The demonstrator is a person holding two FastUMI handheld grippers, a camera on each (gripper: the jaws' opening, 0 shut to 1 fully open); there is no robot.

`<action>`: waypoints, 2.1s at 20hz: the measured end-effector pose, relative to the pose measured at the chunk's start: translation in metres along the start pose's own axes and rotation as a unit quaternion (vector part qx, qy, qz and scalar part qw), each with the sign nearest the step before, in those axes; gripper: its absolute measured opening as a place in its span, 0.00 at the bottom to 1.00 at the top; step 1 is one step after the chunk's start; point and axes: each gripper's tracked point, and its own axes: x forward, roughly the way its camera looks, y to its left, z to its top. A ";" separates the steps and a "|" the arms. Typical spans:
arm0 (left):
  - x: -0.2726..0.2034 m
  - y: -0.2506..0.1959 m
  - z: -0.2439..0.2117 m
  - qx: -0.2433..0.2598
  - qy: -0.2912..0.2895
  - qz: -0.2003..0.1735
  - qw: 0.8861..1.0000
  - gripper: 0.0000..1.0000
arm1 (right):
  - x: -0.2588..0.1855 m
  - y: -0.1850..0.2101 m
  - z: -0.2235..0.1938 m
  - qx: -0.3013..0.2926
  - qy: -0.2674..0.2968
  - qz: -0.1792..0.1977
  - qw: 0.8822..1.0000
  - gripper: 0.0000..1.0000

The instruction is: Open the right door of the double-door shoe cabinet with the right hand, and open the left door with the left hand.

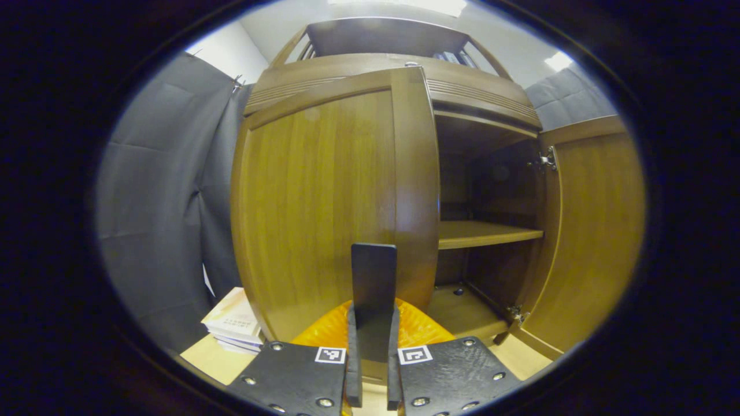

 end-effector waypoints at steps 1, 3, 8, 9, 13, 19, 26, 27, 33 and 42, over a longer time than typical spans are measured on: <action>-0.003 0.001 0.001 0.000 0.001 -0.002 1.000 0.20 | 0.000 0.005 0.000 0.001 0.001 0.004 1.000 0.99; -0.008 0.004 0.003 -0.001 0.001 -0.002 1.000 0.20 | 0.000 0.014 0.001 0.002 0.002 0.013 1.000 0.99; -0.025 0.014 -0.002 -0.002 0.001 0.003 1.000 0.20 | -0.003 0.030 0.003 -0.004 -0.001 0.027 1.000 0.99; -0.028 0.017 -0.002 -0.002 0.001 0.004 1.000 0.20 | -0.003 0.033 0.003 -0.003 -0.001 0.029 1.000 0.99; -0.040 0.027 -0.003 -0.006 -0.004 0.013 1.000 0.20 | -0.007 0.042 0.003 0.002 -0.002 0.035 0.999 0.99; -0.054 0.047 -0.002 -0.005 -0.005 0.023 1.000 0.20 | -0.015 0.054 0.006 0.000 -0.006 0.045 0.999 0.99; -0.071 0.077 -0.003 -0.004 -0.004 0.042 0.999 0.20 | -0.023 0.056 0.007 0.004 -0.002 0.057 0.998 0.99; -0.075 0.083 -0.004 -0.004 -0.004 0.046 0.999 0.17 | -0.025 0.058 0.008 0.004 -0.004 0.059 0.998 0.99; -0.093 0.117 -0.010 0.000 -0.001 0.059 0.998 0.14 | -0.031 0.068 0.010 0.001 -0.006 0.066 0.998 0.99; -0.130 0.171 -0.011 0.024 -0.001 0.118 0.993 0.13 | -0.044 0.079 0.018 0.004 -0.016 0.073 0.997 0.99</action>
